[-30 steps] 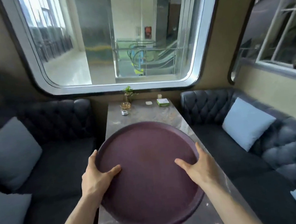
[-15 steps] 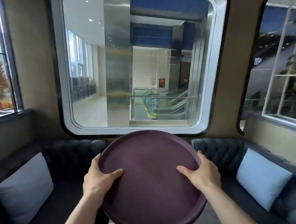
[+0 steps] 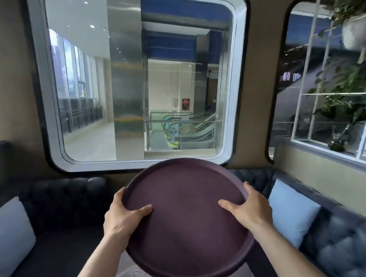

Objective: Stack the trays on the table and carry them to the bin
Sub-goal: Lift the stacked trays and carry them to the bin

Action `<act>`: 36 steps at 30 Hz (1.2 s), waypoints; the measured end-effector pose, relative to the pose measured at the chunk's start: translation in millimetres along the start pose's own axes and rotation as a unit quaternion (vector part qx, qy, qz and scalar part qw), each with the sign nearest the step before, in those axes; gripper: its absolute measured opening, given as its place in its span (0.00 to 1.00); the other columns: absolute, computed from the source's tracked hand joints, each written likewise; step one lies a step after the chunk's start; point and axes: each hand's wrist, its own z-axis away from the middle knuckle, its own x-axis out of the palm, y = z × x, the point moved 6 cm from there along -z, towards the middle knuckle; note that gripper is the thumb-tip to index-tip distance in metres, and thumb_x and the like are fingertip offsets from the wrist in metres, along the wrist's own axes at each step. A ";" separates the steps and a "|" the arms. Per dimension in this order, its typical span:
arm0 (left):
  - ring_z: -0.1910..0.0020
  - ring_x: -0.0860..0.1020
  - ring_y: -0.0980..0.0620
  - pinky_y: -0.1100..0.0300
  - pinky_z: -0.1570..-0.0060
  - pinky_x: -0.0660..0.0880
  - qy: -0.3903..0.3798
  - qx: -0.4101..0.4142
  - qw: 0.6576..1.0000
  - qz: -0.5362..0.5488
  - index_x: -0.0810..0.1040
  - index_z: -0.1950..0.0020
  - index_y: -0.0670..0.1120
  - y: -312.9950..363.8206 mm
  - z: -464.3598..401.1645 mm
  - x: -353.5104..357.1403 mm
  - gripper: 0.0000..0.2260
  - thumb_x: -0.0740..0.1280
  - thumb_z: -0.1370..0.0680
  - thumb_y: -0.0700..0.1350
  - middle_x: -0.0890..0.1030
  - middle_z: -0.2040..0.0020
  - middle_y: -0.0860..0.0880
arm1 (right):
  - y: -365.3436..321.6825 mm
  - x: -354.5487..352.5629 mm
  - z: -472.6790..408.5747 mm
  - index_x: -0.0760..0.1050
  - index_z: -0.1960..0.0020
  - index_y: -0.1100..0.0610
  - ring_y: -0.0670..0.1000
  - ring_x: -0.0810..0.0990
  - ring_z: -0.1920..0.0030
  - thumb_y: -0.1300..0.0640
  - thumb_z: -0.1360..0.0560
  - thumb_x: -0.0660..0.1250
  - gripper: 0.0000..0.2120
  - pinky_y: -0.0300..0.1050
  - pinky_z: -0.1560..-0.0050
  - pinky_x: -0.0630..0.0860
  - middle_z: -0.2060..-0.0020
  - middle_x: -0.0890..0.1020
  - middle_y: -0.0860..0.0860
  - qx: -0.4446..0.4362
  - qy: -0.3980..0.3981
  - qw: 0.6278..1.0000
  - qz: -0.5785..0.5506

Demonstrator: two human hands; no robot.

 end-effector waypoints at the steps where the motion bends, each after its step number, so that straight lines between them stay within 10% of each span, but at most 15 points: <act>1: 0.44 0.80 0.46 0.46 0.42 0.78 -0.007 0.001 1.000 -0.001 0.67 0.27 0.61 2.9 5.5 11.7 0.45 0.82 0.41 0.54 0.80 0.41 0.50 | 8.7 -10.6 -0.1 0.56 0.22 0.51 0.58 0.69 0.28 0.36 0.38 0.77 0.53 0.54 0.34 0.71 0.27 0.69 0.55 0.005 0.004 1.000 0.003; 21: 0.37 0.77 0.45 0.48 0.38 0.75 -0.310 0.060 0.949 -0.025 0.67 0.25 0.56 40.6 157.9 304.0 0.44 0.82 0.39 0.52 0.78 0.34 0.50 | 223.2 -241.1 101.4 0.58 0.22 0.49 0.58 0.70 0.29 0.34 0.41 0.77 0.54 0.55 0.33 0.72 0.28 0.72 0.54 0.240 0.211 0.946 0.046; 36: 0.37 0.76 0.42 0.45 0.37 0.74 -0.645 0.118 0.755 -0.006 0.68 0.25 0.56 52.8 406.0 417.9 0.43 0.81 0.38 0.53 0.78 0.35 0.49 | 243.7 -362.6 377.3 0.66 0.27 0.47 0.59 0.77 0.36 0.36 0.40 0.77 0.45 0.52 0.40 0.75 0.38 0.80 0.54 0.457 0.450 0.746 0.176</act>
